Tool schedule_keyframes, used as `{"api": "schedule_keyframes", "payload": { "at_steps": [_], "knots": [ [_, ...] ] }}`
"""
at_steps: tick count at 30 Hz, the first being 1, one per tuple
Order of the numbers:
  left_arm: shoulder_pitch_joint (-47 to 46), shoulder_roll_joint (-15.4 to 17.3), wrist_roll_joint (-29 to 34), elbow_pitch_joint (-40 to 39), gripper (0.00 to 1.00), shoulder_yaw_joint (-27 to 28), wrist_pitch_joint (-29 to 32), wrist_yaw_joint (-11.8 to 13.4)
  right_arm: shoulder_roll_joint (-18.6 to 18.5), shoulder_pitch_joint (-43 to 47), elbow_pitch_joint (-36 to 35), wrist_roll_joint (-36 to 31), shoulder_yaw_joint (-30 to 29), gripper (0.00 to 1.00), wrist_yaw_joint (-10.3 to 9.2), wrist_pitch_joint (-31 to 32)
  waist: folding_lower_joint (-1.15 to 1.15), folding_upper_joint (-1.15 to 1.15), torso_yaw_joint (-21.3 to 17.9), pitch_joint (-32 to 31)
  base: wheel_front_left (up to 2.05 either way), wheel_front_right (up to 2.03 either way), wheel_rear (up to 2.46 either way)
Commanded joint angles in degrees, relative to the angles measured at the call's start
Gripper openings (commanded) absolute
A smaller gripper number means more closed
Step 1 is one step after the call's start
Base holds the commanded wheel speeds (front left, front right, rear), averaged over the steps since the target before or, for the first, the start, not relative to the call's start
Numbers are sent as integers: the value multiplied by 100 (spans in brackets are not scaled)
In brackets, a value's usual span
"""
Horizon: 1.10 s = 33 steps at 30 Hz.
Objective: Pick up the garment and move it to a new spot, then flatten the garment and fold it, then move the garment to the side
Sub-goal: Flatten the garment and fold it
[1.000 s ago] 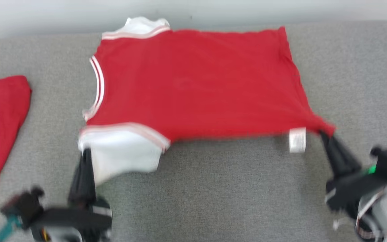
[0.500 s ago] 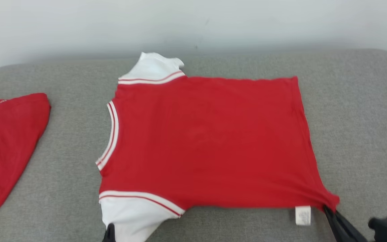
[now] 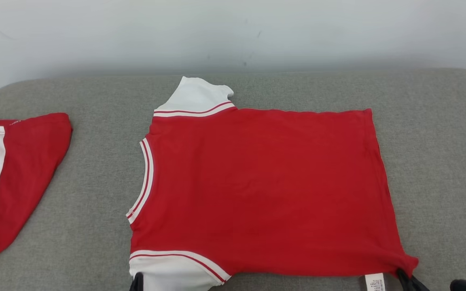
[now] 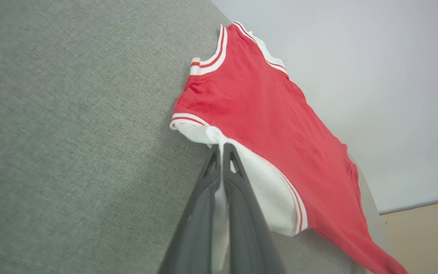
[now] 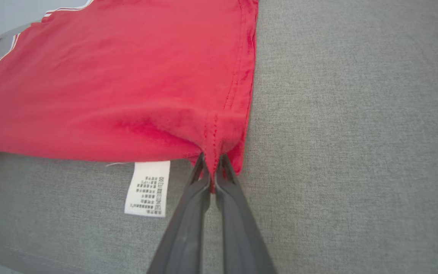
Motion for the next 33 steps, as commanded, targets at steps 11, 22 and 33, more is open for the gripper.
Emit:
{"api": "schedule_keyframes", "payload": {
  "at_steps": [11,22,33],
  "knots": [
    [-1175,322,60,326,0,67,331,-207,20,-1058,22,210,304,0,-15,335,0,0,-241,210,0,0,0],
    [-2571,415,12,1264,0,137,634,-415,101,-2262,854,516,492,0,-15,379,0,0,-339,551,0,0,0],
    [-3440,309,287,2649,100,39,283,-615,220,-3128,1997,683,857,100,-15,-242,0,0,-343,635,0,0,0]
  ]
}}
